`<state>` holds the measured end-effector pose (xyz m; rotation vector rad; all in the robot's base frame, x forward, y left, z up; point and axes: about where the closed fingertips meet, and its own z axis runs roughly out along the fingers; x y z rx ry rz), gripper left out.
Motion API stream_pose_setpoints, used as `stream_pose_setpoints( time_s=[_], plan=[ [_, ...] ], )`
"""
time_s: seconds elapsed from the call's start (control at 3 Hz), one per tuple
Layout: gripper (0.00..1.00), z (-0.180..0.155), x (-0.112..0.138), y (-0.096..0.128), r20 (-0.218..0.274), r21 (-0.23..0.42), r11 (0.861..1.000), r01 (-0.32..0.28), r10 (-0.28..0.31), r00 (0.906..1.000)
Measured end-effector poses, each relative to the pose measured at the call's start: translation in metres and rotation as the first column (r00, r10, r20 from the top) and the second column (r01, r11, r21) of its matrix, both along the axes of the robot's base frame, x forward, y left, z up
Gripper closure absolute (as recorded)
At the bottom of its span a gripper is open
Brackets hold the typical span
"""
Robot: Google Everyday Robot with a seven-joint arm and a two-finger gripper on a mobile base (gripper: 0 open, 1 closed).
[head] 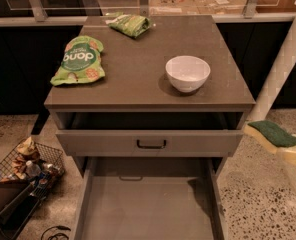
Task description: Place sponge into middle drawer
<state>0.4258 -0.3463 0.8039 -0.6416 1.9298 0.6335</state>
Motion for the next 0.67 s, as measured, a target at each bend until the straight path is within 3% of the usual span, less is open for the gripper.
stream_pose_setpoints(
  time_s=[0.33,0.67],
  plan=[
    [1.0,0.0,0.0,0.0,0.0,0.0,1.0,0.0,0.0,1.0],
    [1.0,-0.017,0.01,0.015,-0.002,-0.001,0.997,-0.072,0.072,0.9974]
  ],
)
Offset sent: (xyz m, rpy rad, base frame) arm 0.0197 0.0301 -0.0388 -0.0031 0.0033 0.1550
